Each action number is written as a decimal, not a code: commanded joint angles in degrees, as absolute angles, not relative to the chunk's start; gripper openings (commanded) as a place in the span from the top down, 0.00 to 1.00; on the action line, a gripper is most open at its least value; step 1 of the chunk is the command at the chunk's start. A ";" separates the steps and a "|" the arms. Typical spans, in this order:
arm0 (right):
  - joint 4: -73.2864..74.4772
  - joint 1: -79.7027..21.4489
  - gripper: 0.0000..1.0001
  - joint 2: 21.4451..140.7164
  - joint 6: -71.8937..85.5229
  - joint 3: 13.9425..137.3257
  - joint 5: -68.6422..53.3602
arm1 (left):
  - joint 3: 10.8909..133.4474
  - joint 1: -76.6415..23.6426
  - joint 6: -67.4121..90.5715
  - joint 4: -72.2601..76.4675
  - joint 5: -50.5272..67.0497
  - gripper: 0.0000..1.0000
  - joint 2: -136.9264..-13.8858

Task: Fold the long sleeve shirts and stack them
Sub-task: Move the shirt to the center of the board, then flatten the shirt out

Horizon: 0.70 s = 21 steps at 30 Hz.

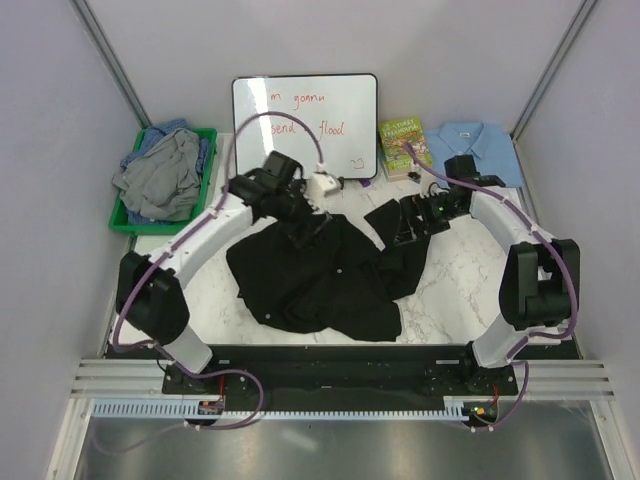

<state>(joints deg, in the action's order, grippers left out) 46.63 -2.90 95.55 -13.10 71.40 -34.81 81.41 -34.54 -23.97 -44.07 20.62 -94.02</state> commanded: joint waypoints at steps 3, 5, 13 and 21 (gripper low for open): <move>36.40 -14.65 0.02 98.43 -14.86 78.74 -36.65 | 76.65 -16.72 -16.79 -47.01 27.49 0.07 -83.24; 36.13 -18.08 0.02 101.68 -14.94 83.48 -38.23 | 72.79 -12.67 -16.96 -47.81 28.21 0.07 -82.01; 35.07 -31.72 0.02 106.26 -16.44 96.05 -37.62 | 59.35 4.56 -13.44 -46.84 27.52 0.08 -79.72; 38.31 -34.45 0.04 106.44 -16.34 96.33 -38.42 | 55.37 6.86 -17.67 -43.95 22.94 0.16 -85.77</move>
